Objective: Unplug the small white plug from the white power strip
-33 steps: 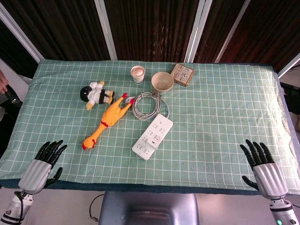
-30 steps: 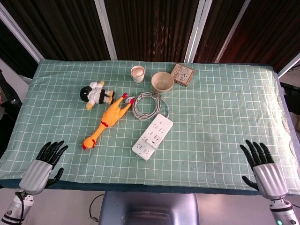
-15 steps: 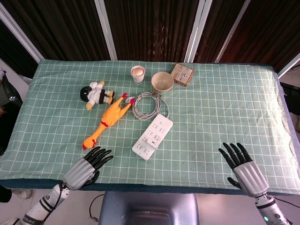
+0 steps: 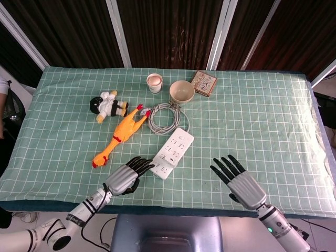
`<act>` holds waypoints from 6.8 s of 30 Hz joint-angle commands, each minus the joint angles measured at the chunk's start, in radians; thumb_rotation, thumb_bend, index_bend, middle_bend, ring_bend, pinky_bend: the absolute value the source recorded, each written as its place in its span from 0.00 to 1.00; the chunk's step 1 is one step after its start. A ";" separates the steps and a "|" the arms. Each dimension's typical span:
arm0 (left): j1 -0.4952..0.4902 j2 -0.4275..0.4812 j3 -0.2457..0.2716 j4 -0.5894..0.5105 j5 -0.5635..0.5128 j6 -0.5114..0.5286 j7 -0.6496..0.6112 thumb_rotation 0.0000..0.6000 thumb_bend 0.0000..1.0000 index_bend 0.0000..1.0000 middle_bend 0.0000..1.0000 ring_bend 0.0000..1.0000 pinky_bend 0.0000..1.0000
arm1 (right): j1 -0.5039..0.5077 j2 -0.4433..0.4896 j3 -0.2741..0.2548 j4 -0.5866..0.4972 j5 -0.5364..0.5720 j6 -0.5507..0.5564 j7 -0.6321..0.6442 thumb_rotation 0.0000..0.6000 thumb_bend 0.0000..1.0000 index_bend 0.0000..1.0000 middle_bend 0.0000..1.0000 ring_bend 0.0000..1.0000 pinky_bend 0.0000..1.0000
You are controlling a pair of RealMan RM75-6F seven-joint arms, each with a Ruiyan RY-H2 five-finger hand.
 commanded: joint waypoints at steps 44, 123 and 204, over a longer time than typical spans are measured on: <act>-0.099 -0.169 0.025 0.125 -0.181 -0.050 0.243 1.00 0.81 0.00 0.00 0.00 0.00 | 0.350 -0.376 0.138 0.214 0.344 -0.273 -0.314 1.00 0.08 0.03 0.11 0.00 0.10; -0.103 -0.173 0.064 0.092 -0.210 -0.026 0.319 1.00 0.81 0.00 0.01 0.01 0.00 | 0.474 -0.582 0.129 0.426 0.417 -0.230 -0.329 1.00 0.52 0.79 0.60 0.43 0.47; 0.000 0.019 0.074 -0.074 -0.035 0.240 0.211 1.00 0.67 0.00 0.01 0.00 0.00 | 0.268 -0.138 -0.088 0.108 0.545 -0.105 -0.661 1.00 0.53 0.52 0.50 0.27 0.35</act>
